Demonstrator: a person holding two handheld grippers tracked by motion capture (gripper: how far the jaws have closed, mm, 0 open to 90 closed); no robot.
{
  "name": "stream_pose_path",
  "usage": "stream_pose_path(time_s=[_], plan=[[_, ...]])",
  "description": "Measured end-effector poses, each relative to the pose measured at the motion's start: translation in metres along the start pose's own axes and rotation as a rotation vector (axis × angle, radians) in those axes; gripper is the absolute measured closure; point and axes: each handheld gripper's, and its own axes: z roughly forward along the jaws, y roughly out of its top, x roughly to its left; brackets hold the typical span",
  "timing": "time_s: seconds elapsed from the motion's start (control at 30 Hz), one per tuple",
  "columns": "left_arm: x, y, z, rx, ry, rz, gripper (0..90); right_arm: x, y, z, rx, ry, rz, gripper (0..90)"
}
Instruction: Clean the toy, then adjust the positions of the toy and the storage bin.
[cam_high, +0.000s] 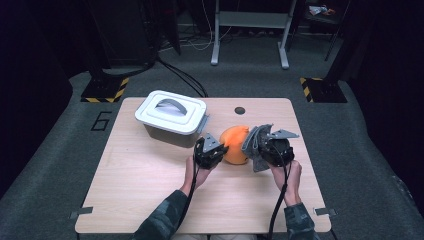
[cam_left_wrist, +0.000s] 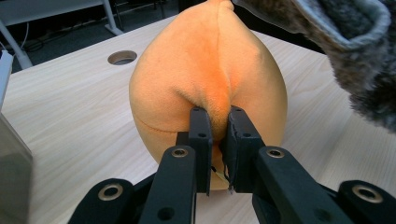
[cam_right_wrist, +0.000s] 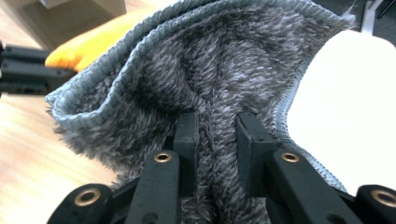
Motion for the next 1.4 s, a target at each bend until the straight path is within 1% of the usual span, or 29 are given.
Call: stream_pose_path(time_s=[0.1, 0.13, 0.17, 0.2, 0.23, 0.27, 0.3, 0.33, 0.37, 0.4, 0.43, 0.5, 0.53, 0.6, 0.63, 0.7, 0.73, 0.77, 0.87, 0.93, 0.97, 1.03, 1.07, 1.13, 1.17, 1.2, 1.27, 1.37, 1.4], plan=[[0.001, -0.001, 0.0, 0.0, -0.001, -0.004, 82.0, 0.0, -0.004, -0.003, 0.013, 0.003, -0.007, 72.0], [0.001, -0.001, 0.0, 0.0, -0.001, -0.004, 82.0, 0.001, -0.005, -0.004, 0.022, 0.005, 0.003, 72.1], [0.001, -0.001, 0.0, 0.001, -0.003, -0.006, 82.0, 0.001, -0.006, -0.005, 0.025, 0.006, -0.007, 72.1], [0.001, -0.001, 0.0, -0.001, 0.0, -0.008, 82.0, 0.002, -0.007, -0.005, 0.026, 0.003, 0.004, 72.1], [0.002, -0.001, -0.001, 0.003, -0.001, -0.005, 82.0, 0.002, -0.008, -0.006, 0.032, 0.008, -0.01, 72.1], [0.002, -0.001, -0.001, 0.003, -0.001, -0.005, 82.0, 0.002, -0.008, -0.006, 0.032, 0.008, -0.01, 72.1], [0.003, -0.001, -0.001, 0.009, -0.005, -0.006, 81.9, 0.003, -0.012, -0.008, 0.046, 0.015, -0.006, 72.0], [0.003, -0.001, -0.001, 0.002, 0.004, -0.003, 81.9, 0.004, -0.014, -0.009, 0.048, 0.015, -0.003, 71.9], [0.003, -0.001, -0.001, 0.002, 0.003, -0.004, 81.9, 0.004, -0.015, -0.01, 0.055, 0.019, -0.008, 71.8], [0.003, -0.001, 0.0, 0.002, 0.004, -0.004, 82.0, 0.005, -0.016, -0.011, 0.066, 0.022, -0.002, 71.7], [0.003, -0.001, 0.0, 0.002, 0.003, -0.002, 81.9, 0.006, -0.018, -0.012, 0.064, 0.027, -0.015, 71.7], [0.003, -0.001, -0.001, 0.003, 0.004, -0.002, 81.9, 0.009, -0.021, -0.014, 0.091, 0.03, -0.007, 71.6], [0.003, -0.001, -0.001, 0.002, 0.005, -0.008, 81.9, 0.01, -0.023, -0.015, 0.09, 0.038, -0.005, 71.6], [0.003, -0.001, -0.001, 0.001, 0.004, -0.009, 81.9, 0.012, -0.026, -0.017, 0.107, 0.046, -0.008, 71.5], [0.004, -0.001, -0.001, 0.009, -0.002, -0.008, 81.9, 0.013, -0.028, -0.018, 0.11, 0.048, -0.01, 71.3], [0.004, -0.001, -0.001, 0.004, 0.002, -0.009, 81.9, 0.014, -0.032, -0.019, 0.125, 0.056, -0.017, 71.3], [0.004, -0.002, -0.001, -0.002, 0.006, -0.011, 81.9, 0.015, -0.034, -0.02, 0.131, 0.058, -0.013, 71.3], [0.004, -0.002, -0.001, -0.002, 0.005, -0.012, 81.9, 0.016, -0.037, -0.021, 0.136, 0.061, -0.025, 71.3], [0.004, -0.002, -0.001, -0.003, 0.006, -0.013, 81.9, 0.021, -0.044, -0.025, 0.151, 0.065, -0.016, 71.2], [0.004, -0.002, -0.001, -0.002, 0.005, -0.014, 81.9, 0.023, -0.05, -0.026, 0.155, 0.078, -0.011, 71.1], [0.004, -0.002, -0.001, -0.002, 0.006, -0.015, 81.8, 0.024, -0.053, -0.027, 0.155, 0.083, -0.027, 71.0], [0.004, -0.002, -0.001, -0.004, 0.008, -0.014, 81.8, 0.028, -0.06, -0.029, 0.163, 0.088, -0.013, 70.9], [0.004, -0.002, -0.001, -0.004, 0.008, -0.016, 81.9, 0.029, -0.063, -0.03, 0.165, 0.083, -0.012, 70.8], [0.004, -0.001, -0.001, 0.001, 0.008, -0.009, 81.8, 0.031, -0.07, -0.032, 0.166, 0.096, -0.009, 70.8], [0.004, -0.001, -0.001, 0.001, 0.008, -0.009, 81.8, 0.031, -0.07, -0.032, 0.166, 0.096, -0.009, 70.8], [0.004, -0.001, -0.001, -0.002, 0.007, -0.009, 81.8, 0.036, -0.077, -0.033, 0.175, 0.106, -0.012, 70.8], [0.004, -0.001, 0.0, -0.003, 0.008, -0.012, 81.9, 0.04, -0.083, -0.034, 0.183, 0.112, -0.003, 70.6], [0.003, -0.001, -0.001, -0.001, 0.011, -0.008, 81.8, 0.046, -0.092, -0.035, 0.189, 0.125, -0.007, 70.4], [0.003, -0.001, 0.0, -0.001, 0.011, -0.008, 81.8, 0.048, -0.095, -0.035, 0.196, 0.129, -0.001, 70.4]])
